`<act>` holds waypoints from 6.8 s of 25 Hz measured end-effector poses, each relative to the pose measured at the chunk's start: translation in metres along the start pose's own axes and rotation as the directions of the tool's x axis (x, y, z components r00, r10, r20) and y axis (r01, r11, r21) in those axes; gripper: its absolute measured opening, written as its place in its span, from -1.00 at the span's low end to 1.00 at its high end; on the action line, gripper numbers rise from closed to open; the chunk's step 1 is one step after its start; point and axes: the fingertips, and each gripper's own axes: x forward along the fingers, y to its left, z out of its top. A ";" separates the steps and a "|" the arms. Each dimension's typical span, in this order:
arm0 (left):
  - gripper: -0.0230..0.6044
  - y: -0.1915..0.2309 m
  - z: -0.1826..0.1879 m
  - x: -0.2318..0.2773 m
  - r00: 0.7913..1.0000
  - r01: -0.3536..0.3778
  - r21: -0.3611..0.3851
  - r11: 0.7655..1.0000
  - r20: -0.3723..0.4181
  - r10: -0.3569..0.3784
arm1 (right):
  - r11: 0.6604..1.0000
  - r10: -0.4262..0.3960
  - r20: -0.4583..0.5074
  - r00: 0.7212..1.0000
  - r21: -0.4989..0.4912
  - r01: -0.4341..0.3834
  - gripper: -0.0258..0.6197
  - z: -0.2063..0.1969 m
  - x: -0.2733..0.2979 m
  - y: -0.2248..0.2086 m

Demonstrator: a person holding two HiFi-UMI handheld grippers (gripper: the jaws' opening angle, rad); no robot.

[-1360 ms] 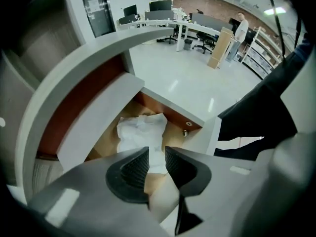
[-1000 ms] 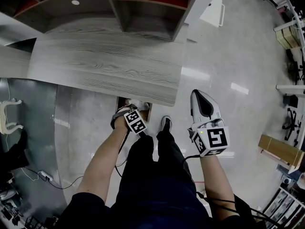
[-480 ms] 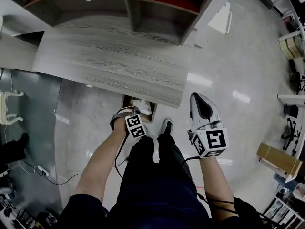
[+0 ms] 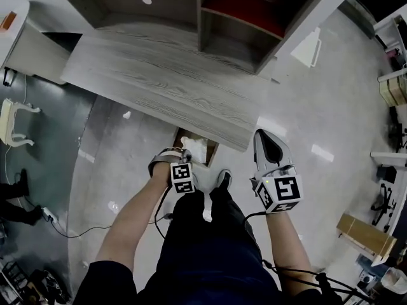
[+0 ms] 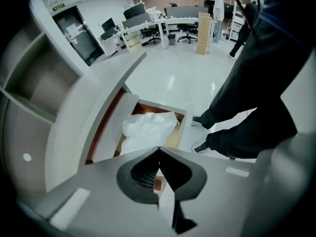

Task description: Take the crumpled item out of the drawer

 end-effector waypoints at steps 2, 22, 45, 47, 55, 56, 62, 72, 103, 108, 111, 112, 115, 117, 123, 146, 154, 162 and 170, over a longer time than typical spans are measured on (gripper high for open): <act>-0.92 -0.001 0.000 -0.008 1.000 -0.014 0.022 1.000 0.004 0.014 | 1.000 0.017 0.007 1.000 -0.008 -0.017 -0.90 0.003 0.001 0.006; -0.91 0.075 0.024 -0.114 0.958 -0.275 0.061 0.960 0.097 0.268 | 0.995 0.087 0.094 0.992 -0.051 -0.083 -0.90 0.041 -0.006 0.039; -0.91 0.229 0.020 -0.061 0.957 -0.290 0.023 0.957 0.019 0.289 | 0.999 -0.040 0.054 0.998 -0.027 0.042 -0.90 0.040 -0.016 -0.017; -0.91 0.238 0.019 -0.052 0.959 -0.283 0.022 0.959 0.011 0.283 | 0.998 -0.060 0.046 0.997 -0.017 0.061 -0.90 0.036 -0.018 -0.021; -0.91 0.263 0.015 -0.024 0.956 -0.294 -0.001 0.956 -0.022 0.294 | 0.990 -0.137 0.016 0.990 0.010 0.137 -0.90 0.025 -0.026 -0.044; -0.90 0.263 0.013 -0.021 0.957 -0.288 -0.013 0.958 -0.028 0.287 | 0.990 -0.142 0.013 0.990 0.012 0.142 -0.90 0.024 -0.026 -0.045; -0.61 0.265 0.019 -0.031 0.949 -0.306 -0.147 0.941 0.032 0.313 | 0.992 -0.127 0.016 0.992 0.012 0.126 -0.90 0.026 -0.016 -0.042; -0.59 0.300 0.047 -0.149 0.825 -0.403 -0.444 0.801 0.202 0.527 | 0.997 -0.054 0.097 0.994 -0.048 0.059 -0.90 0.074 0.016 -0.033; -0.91 0.298 0.081 -0.457 0.299 -0.205 -0.918 0.340 0.272 0.915 | 0.982 0.083 0.438 0.895 -0.190 0.002 -0.90 0.278 -0.008 0.012; -0.91 0.301 0.088 -0.479 0.262 -0.190 -0.920 0.342 0.288 0.921 | 0.984 0.091 0.439 0.894 -0.178 -0.013 -0.90 0.274 -0.009 0.020; -0.91 0.298 0.094 -0.478 0.259 -0.178 -0.918 0.355 0.305 0.917 | 0.983 0.099 0.430 0.898 -0.182 -0.021 -0.90 0.269 -0.008 0.023; -0.91 0.299 0.094 -0.478 0.259 -0.176 -0.917 0.357 0.307 0.916 | 0.983 0.099 0.430 0.897 -0.184 -0.021 -0.90 0.269 -0.007 0.023; -0.91 0.303 0.093 -0.477 0.260 -0.170 -0.919 0.355 0.305 0.916 | 0.983 0.097 0.430 0.898 -0.184 -0.018 -0.90 0.270 -0.005 0.021; -0.91 0.303 0.092 -0.477 0.261 -0.166 -0.921 0.353 0.304 0.916 | 0.984 0.092 0.426 0.900 -0.179 -0.016 -0.90 0.269 -0.004 0.021; -0.91 0.300 0.089 -0.469 0.274 -0.152 -0.925 0.349 0.299 0.914 | 0.986 0.089 0.414 0.906 -0.168 -0.020 -0.90 0.259 -0.004 0.019; -0.91 0.298 0.084 -0.459 0.300 -0.136 -0.929 0.344 0.293 0.908 | 0.986 0.088 0.409 0.908 -0.163 -0.022 -0.90 0.256 -0.001 0.019; -0.91 0.297 0.084 -0.456 0.305 -0.130 -0.932 0.340 0.288 0.908 | 0.986 0.090 0.403 0.911 -0.164 -0.025 -0.90 0.253 -0.001 0.016; -0.91 0.297 0.087 -0.454 0.310 -0.134 -0.931 0.340 0.286 0.907 | 0.983 0.105 0.397 0.912 -0.177 -0.036 -0.90 0.251 -0.001 0.018; -0.91 0.298 0.086 -0.452 0.317 -0.139 -0.932 0.334 0.277 0.907 | 0.983 0.110 0.395 0.912 -0.178 -0.042 -0.90 0.253 0.000 0.015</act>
